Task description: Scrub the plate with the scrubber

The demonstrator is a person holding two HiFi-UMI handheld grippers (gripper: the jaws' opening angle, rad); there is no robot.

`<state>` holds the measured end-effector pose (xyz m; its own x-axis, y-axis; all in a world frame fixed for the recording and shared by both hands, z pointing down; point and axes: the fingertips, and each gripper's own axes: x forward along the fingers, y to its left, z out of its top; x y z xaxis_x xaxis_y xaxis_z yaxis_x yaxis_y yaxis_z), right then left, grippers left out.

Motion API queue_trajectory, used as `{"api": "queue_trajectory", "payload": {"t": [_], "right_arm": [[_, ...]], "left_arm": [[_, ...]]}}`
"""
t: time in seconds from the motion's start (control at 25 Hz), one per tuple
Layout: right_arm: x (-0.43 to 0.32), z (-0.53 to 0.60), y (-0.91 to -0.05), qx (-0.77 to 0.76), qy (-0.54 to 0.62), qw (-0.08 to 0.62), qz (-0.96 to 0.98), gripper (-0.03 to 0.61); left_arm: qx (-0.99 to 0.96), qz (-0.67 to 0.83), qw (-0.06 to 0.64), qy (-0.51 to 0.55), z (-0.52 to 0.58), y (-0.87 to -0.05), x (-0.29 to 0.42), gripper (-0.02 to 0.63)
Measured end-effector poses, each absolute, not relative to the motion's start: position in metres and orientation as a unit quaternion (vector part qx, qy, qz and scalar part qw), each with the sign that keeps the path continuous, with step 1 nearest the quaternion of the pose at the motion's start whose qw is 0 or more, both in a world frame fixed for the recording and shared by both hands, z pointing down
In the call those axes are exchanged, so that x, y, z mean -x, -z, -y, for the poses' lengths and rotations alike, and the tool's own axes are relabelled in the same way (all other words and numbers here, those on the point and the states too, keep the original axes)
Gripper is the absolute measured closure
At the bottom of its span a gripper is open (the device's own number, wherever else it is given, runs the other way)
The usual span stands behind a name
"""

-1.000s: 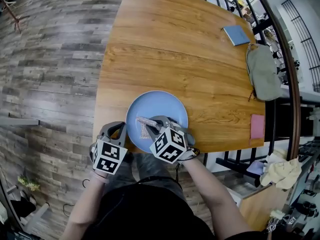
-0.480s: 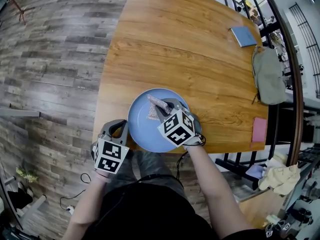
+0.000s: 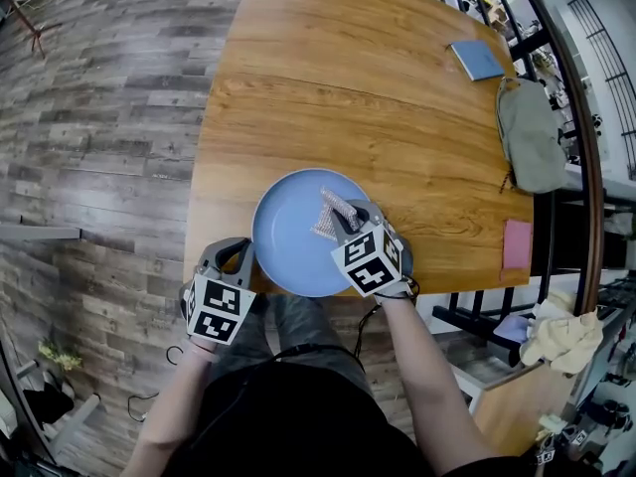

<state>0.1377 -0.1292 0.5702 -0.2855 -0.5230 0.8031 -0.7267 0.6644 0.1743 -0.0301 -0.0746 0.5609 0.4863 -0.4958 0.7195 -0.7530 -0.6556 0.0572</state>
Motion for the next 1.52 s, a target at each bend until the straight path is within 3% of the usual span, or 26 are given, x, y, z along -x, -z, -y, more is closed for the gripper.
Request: {"api": "queue_trajectory", "payload": {"t": [0.4, 1.24, 1.52], "right_arm": [[-0.143, 0.094, -0.570, -0.420, -0.138, 0.458, 0.771, 0.508], [-0.081, 0.064, -0.573, -0.390, -0.130, 0.463, 0.785, 0.509], [-0.052, 0.069, -0.562, -0.385, -0.207, 0.370, 0.820, 0.506]], "left_arm": [[-0.848, 0.349, 0.172, -0.359, 0.071, -0.562, 0.031, 0.617], [-0.862, 0.308, 0.161, -0.369, 0.052, -0.565, 0.023, 0.617], [-0.869, 0.289, 0.158, -0.370, 0.045, -0.564, 0.020, 0.617]]}}
